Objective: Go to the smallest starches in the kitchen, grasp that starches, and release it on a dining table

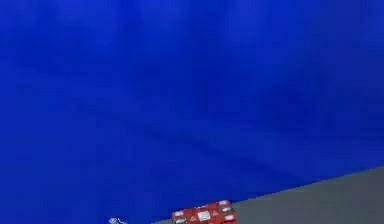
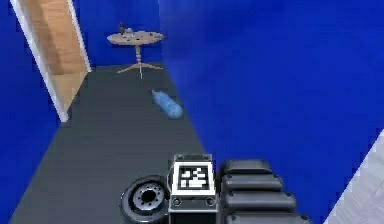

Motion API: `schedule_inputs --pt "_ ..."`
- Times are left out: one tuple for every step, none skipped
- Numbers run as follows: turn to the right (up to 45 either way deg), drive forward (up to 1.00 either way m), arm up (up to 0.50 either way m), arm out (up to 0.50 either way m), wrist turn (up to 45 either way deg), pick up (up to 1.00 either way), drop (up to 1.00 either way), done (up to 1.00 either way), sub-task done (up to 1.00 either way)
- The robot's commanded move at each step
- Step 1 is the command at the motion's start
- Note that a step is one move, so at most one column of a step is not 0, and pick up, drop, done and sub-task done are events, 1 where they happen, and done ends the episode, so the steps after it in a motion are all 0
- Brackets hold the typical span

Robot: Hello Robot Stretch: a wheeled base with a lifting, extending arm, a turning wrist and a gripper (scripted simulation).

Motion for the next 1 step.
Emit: schedule_inputs --pt "45.0 0.00 0.00 0.00 0.0 0.00 0.00 0.00 0.00"
